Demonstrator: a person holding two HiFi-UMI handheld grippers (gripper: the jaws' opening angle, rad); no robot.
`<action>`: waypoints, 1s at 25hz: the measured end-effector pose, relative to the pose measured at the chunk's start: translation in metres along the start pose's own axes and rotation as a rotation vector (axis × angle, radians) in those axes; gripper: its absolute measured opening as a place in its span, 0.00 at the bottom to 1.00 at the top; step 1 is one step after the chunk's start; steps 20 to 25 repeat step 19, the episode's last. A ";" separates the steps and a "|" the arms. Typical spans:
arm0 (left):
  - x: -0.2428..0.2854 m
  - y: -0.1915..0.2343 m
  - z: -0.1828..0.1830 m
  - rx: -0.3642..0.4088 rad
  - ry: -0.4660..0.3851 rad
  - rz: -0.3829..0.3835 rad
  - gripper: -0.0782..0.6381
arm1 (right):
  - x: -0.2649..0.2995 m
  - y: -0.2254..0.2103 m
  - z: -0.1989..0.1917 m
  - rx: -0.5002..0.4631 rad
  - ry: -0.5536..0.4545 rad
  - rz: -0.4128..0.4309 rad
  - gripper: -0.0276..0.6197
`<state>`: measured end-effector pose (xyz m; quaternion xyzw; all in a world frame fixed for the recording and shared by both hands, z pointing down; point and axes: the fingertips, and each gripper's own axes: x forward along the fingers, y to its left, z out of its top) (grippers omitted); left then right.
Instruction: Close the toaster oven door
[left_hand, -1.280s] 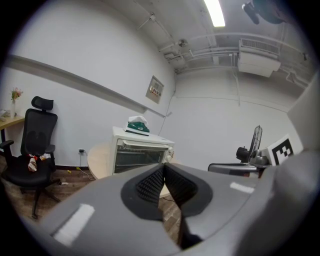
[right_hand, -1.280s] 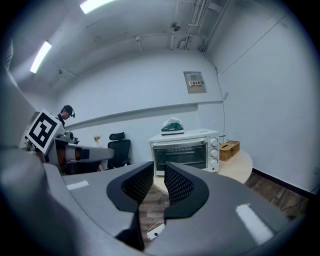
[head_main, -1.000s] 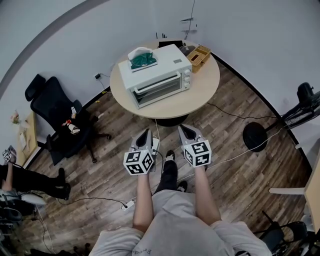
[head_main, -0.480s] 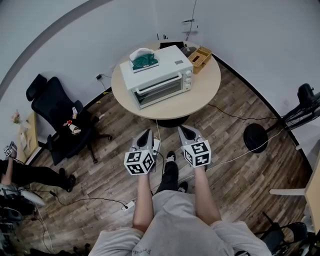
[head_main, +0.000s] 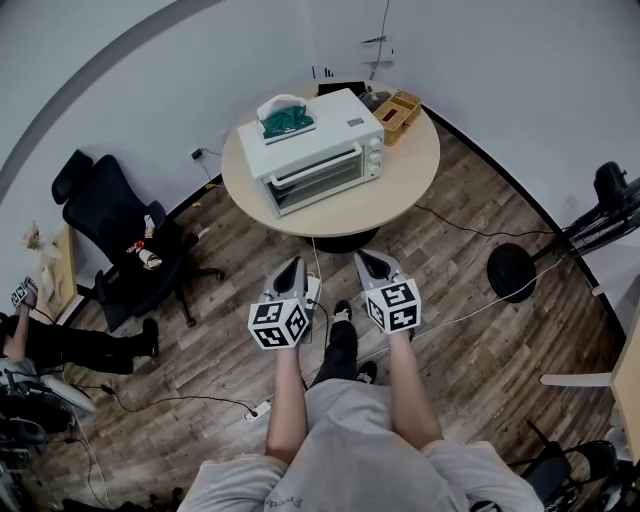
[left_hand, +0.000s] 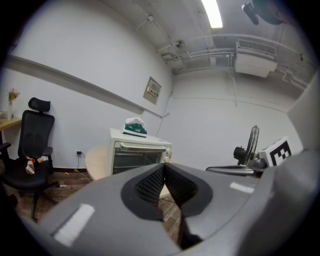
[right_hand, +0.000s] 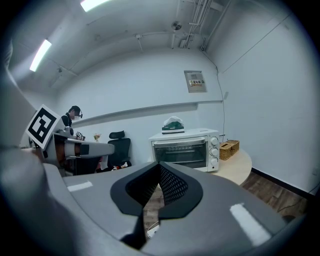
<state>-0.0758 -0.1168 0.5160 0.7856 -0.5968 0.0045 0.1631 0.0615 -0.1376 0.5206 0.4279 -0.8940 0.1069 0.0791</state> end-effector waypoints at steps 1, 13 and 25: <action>0.000 0.000 0.000 0.000 0.000 -0.001 0.19 | 0.000 0.000 0.000 -0.001 0.002 0.000 0.04; 0.004 -0.003 -0.001 -0.003 -0.002 -0.014 0.19 | -0.002 0.002 0.002 -0.036 -0.002 -0.004 0.04; 0.007 0.000 -0.003 0.001 0.000 -0.017 0.19 | -0.002 -0.004 -0.002 -0.023 -0.002 -0.017 0.04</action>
